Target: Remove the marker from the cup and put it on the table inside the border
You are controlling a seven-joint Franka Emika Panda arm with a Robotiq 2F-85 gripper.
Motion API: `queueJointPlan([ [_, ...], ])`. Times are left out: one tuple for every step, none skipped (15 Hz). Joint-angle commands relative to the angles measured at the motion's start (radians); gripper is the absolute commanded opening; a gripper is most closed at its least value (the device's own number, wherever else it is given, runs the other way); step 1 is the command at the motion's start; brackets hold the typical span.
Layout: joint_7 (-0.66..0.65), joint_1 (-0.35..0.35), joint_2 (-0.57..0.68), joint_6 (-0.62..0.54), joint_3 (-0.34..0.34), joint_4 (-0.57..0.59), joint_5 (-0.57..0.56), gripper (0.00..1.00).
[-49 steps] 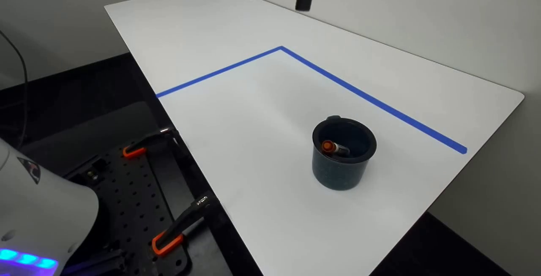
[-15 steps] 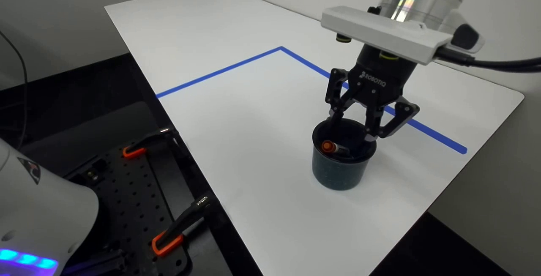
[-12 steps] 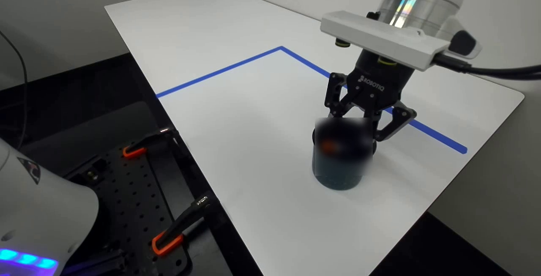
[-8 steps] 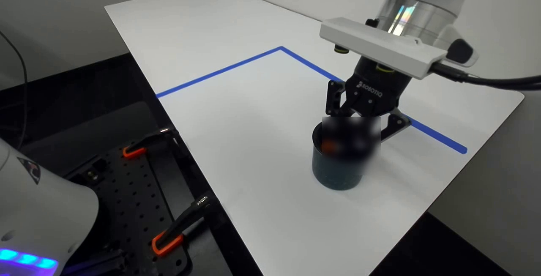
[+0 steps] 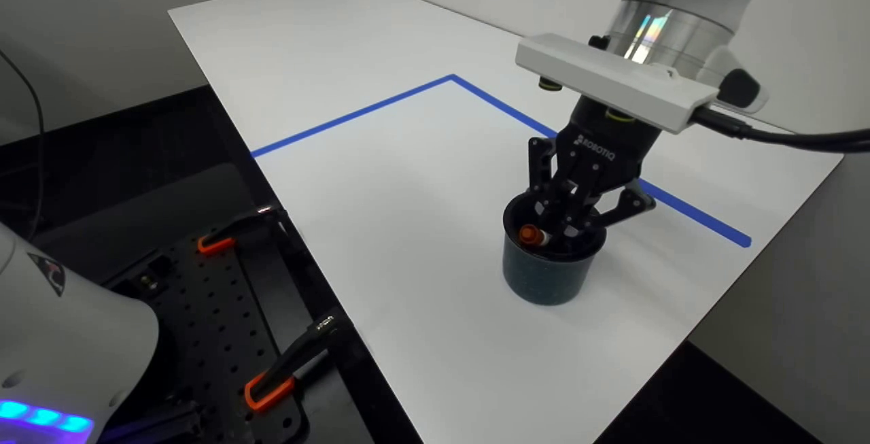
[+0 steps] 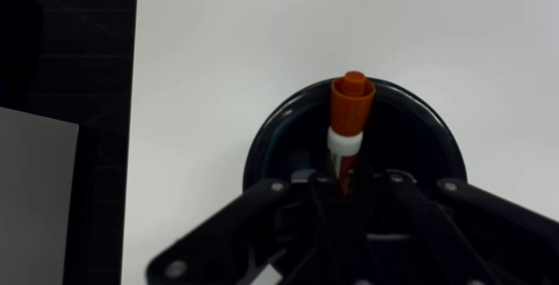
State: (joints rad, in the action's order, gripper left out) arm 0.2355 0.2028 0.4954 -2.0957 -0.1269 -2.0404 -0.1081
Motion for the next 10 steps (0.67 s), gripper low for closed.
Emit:
queueJointPlan([
  [0.008,0.002,-0.028,0.017,0.004,0.005,-0.005,0.05],
  [0.008,0.001,-0.039,0.018,0.005,-0.001,-0.004,0.05],
  [0.005,-0.003,-0.057,0.02,0.006,-0.012,-0.005,0.05],
  [0.002,-0.007,-0.075,0.025,0.007,-0.021,-0.007,0.05],
  [0.0,-0.01,-0.09,0.034,0.008,-0.026,-0.006,0.05],
  [-0.005,-0.015,-0.112,0.044,0.009,-0.037,-0.009,0.05],
  [-0.003,-0.018,-0.139,0.06,0.013,-0.049,-0.006,0.05],
  [-0.01,-0.024,-0.164,0.071,0.015,-0.062,-0.008,0.05],
  [-0.02,-0.032,-0.193,0.091,0.016,-0.075,-0.01,0.05],
  [-0.031,-0.04,-0.221,0.11,0.016,-0.089,-0.013,0.05],
])
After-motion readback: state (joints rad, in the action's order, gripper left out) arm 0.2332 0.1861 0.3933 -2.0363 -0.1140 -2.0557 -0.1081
